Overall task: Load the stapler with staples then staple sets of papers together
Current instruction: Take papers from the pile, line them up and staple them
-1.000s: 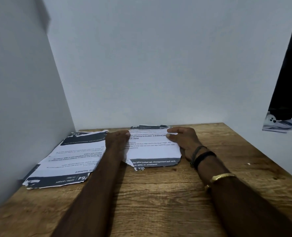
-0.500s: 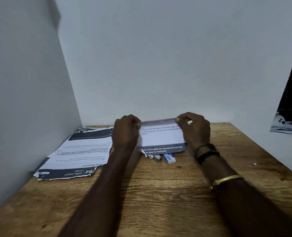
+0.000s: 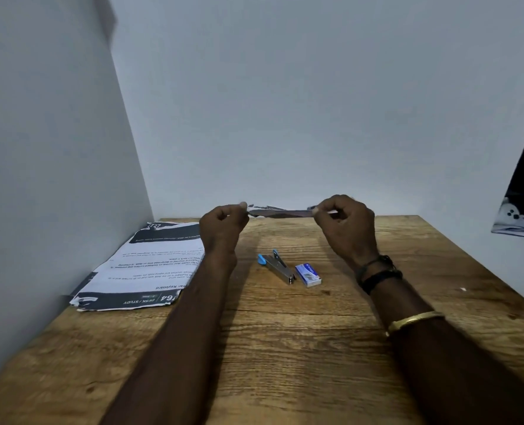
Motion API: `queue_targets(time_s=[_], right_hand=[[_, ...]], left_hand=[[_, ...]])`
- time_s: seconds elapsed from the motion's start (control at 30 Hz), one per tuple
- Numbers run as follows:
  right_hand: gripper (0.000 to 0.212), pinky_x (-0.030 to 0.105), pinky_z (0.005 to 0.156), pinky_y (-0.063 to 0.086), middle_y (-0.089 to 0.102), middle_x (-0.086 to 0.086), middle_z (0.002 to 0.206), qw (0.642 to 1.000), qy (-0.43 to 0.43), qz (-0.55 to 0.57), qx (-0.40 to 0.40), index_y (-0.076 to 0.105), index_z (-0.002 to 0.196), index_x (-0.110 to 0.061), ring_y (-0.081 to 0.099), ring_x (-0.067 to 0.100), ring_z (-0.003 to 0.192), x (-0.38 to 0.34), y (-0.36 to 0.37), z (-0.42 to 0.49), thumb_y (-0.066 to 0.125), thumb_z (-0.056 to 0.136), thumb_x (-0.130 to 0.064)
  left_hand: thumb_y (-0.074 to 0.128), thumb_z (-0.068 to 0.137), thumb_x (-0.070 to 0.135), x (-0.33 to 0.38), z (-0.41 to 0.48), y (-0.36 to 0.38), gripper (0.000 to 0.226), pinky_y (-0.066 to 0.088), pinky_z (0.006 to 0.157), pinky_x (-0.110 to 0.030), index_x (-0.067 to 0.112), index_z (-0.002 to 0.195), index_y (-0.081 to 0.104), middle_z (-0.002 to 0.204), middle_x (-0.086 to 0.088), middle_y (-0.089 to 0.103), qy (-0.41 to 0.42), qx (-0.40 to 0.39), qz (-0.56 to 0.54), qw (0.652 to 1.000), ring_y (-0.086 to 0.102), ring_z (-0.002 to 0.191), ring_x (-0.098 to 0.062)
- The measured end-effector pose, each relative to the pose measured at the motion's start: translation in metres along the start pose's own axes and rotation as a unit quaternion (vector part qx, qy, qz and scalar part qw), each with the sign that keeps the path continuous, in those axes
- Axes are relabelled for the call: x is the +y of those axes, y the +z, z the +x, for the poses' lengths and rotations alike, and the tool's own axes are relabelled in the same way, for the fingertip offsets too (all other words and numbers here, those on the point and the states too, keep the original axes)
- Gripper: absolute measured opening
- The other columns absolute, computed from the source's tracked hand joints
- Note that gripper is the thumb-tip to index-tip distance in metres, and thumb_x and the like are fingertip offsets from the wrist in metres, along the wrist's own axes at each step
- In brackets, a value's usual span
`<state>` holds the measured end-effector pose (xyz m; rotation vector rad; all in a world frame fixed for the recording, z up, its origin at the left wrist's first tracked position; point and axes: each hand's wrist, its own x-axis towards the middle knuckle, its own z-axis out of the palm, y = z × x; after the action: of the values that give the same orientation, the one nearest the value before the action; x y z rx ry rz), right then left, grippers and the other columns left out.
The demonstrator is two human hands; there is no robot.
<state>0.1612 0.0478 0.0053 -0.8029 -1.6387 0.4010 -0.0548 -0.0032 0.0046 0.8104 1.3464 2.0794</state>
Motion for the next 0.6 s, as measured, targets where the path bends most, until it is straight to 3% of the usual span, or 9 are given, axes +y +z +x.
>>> queue_targets(time_s=[0.03, 0.1, 0.17, 0.23, 0.33, 0.43, 0.5, 0.57, 0.6], right_hand=[[0.007, 0.015, 0.068, 0.052, 0.074, -0.003, 0.08, 1.0, 0.006, -0.005, -0.008, 0.074, 0.078, -0.01, 0.068, 0.005, 0.076, 0.002, 0.0, -0.001, 0.073, 0.085, -0.01], [0.012, 0.025, 0.068, 0.054, 0.074, 0.0, 0.077, 0.999, 0.021, -0.022, -0.014, 0.075, 0.074, -0.009, 0.069, 0.014, 0.077, 0.007, 0.0, -0.002, 0.071, 0.086, -0.012], [0.021, 0.033, 0.068, 0.054, 0.073, 0.005, 0.072, 0.997, 0.045, -0.039, -0.041, 0.073, 0.069, -0.007, 0.069, 0.022, 0.074, 0.012, -0.002, -0.001, 0.071, 0.087, -0.017], [0.028, 0.032, 0.065, 0.051, 0.072, 0.004, 0.066, 0.991, 0.075, -0.064, -0.092, 0.07, 0.062, -0.007, 0.068, 0.02, 0.068, 0.014, -0.001, -0.003, 0.072, 0.087, -0.021], [0.026, 0.033, 0.073, 0.055, 0.073, -0.003, 0.07, 0.972, 0.1, -0.146, -0.154, 0.072, 0.062, -0.013, 0.067, 0.014, 0.073, 0.013, 0.004, -0.009, 0.073, 0.082, -0.03], [0.026, 0.04, 0.083, 0.054, 0.073, -0.009, 0.086, 0.957, 0.095, -0.198, -0.189, 0.071, 0.061, -0.026, 0.067, 0.019, 0.091, 0.0, 0.01, -0.016, 0.073, 0.076, -0.047], [0.046, 0.041, 0.087, 0.05, 0.072, -0.01, 0.077, 0.941, 0.08, -0.223, -0.241, 0.072, 0.059, -0.026, 0.065, 0.017, 0.09, -0.013, 0.013, -0.02, 0.068, 0.071, -0.071], [0.07, 0.043, 0.091, 0.046, 0.065, -0.009, 0.064, 0.899, 0.051, -0.309, -0.306, 0.067, 0.057, -0.019, 0.064, 0.018, 0.088, -0.024, 0.019, -0.025, 0.057, 0.063, -0.088], [0.072, 0.044, 0.094, 0.044, 0.06, -0.009, 0.068, 0.875, 0.037, -0.357, -0.324, 0.059, 0.057, -0.017, 0.062, 0.02, 0.092, -0.027, 0.024, -0.027, 0.056, 0.062, -0.089]], left_hand=[[0.074, 0.085, 0.002, 0.002, -0.001, -0.001, 0.008, 0.062, 0.071, -0.029, 0.001, 0.093, 0.072, 0.077, -0.009, 0.069, -0.037, -0.008, -0.015, 0.999, 0.069, 0.077, -0.022], [0.064, 0.084, -0.013, 0.001, 0.001, -0.002, 0.028, 0.061, 0.072, -0.028, 0.0, 0.109, 0.07, 0.087, -0.012, 0.067, -0.111, -0.041, -0.023, 0.993, 0.065, 0.078, -0.023], [0.056, 0.079, -0.017, -0.001, 0.004, -0.004, 0.038, 0.057, 0.081, -0.036, 0.006, 0.105, 0.074, 0.098, -0.015, 0.066, -0.158, -0.062, -0.003, 0.985, 0.061, 0.085, -0.027], [0.054, 0.076, -0.015, -0.005, 0.008, -0.006, 0.043, 0.057, 0.083, -0.039, 0.008, 0.104, 0.078, 0.099, -0.017, 0.066, -0.184, -0.072, 0.028, 0.98, 0.06, 0.086, -0.029], [0.053, 0.083, -0.016, -0.012, 0.007, -0.005, 0.042, 0.053, 0.059, -0.025, 0.004, 0.115, 0.072, 0.08, -0.009, 0.065, -0.152, -0.082, 0.097, 0.98, 0.062, 0.064, -0.017], [0.064, 0.082, -0.012, -0.021, 0.003, -0.005, 0.039, 0.062, 0.075, -0.032, 0.01, 0.113, 0.072, 0.091, -0.007, 0.073, -0.124, -0.071, 0.096, 0.985, 0.07, 0.074, -0.015], [0.068, 0.081, -0.007, -0.027, 0.003, -0.005, 0.036, 0.062, 0.077, -0.033, 0.017, 0.107, 0.074, 0.097, -0.004, 0.074, -0.097, -0.054, 0.116, 0.987, 0.071, 0.08, -0.015], [0.069, 0.078, -0.006, -0.03, 0.003, -0.003, 0.04, 0.062, 0.082, -0.036, 0.019, 0.109, 0.075, 0.104, -0.003, 0.074, -0.08, -0.04, 0.127, 0.988, 0.071, 0.084, -0.016], [0.069, 0.077, -0.006, -0.031, 0.005, -0.002, 0.043, 0.062, 0.084, -0.039, 0.018, 0.111, 0.075, 0.108, -0.003, 0.074, -0.075, -0.035, 0.132, 0.988, 0.072, 0.087, -0.018]])
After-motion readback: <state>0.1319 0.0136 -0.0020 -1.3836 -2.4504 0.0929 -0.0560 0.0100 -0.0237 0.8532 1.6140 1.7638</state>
